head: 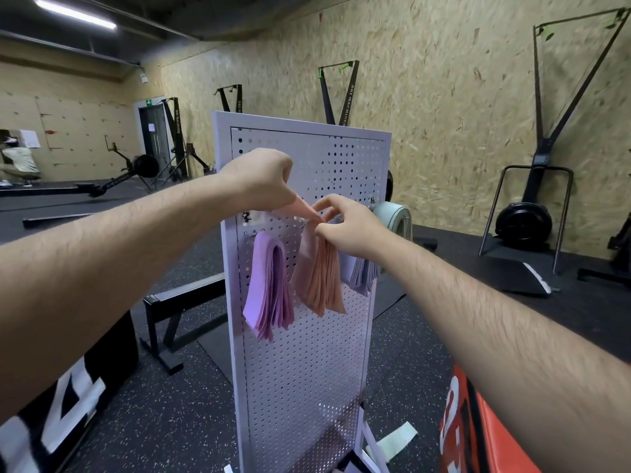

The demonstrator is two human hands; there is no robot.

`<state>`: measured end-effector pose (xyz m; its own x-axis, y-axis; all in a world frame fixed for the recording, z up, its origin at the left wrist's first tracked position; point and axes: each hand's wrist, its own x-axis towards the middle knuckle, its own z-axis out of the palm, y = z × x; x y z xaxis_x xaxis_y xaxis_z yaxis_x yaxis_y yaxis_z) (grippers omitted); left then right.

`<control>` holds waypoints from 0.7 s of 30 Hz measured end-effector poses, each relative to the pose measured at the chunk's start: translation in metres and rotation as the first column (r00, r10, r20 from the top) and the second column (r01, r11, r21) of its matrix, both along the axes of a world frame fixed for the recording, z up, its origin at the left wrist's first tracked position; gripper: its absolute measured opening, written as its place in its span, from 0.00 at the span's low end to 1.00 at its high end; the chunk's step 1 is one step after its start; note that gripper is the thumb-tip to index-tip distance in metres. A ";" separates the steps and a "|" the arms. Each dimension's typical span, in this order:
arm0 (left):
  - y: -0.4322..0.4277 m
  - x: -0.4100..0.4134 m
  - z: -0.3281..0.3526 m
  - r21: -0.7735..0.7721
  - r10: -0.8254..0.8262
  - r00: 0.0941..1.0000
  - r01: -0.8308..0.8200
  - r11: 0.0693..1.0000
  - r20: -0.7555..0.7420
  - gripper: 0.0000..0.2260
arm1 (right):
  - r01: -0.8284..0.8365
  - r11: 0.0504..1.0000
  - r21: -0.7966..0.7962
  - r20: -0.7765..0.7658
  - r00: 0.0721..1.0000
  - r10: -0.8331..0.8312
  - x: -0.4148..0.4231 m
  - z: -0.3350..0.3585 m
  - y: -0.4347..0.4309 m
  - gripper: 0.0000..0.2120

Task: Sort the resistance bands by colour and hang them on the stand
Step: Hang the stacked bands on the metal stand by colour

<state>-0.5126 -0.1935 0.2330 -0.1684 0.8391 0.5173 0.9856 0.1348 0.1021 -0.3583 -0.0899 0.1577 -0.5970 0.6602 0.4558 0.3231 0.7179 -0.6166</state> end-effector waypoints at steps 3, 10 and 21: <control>-0.009 0.002 -0.004 -0.033 -0.041 0.997 0.043 0.999 0.061 0.21 | -0.005 1.000 -0.017 -0.012 1.000 0.005 0.000 -0.001 -0.001 0.10; -0.013 -0.006 -0.007 -0.081 -0.062 0.997 0.065 0.995 0.039 0.13 | 0.033 0.999 0.018 -0.011 0.999 -0.032 -0.002 -0.001 -0.001 0.11; 0.006 0.003 -0.021 -0.315 -0.103 0.994 0.109 0.943 0.036 0.13 | 0.047 0.988 0.149 0.076 0.995 -0.058 -0.012 -0.008 0.002 0.05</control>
<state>-0.5100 -0.1875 0.2117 -0.0766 0.9724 0.2206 0.9943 0.0580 0.0895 -0.3703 -0.0880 0.1495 -0.6018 0.6209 0.5024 0.4069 0.7796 -0.4760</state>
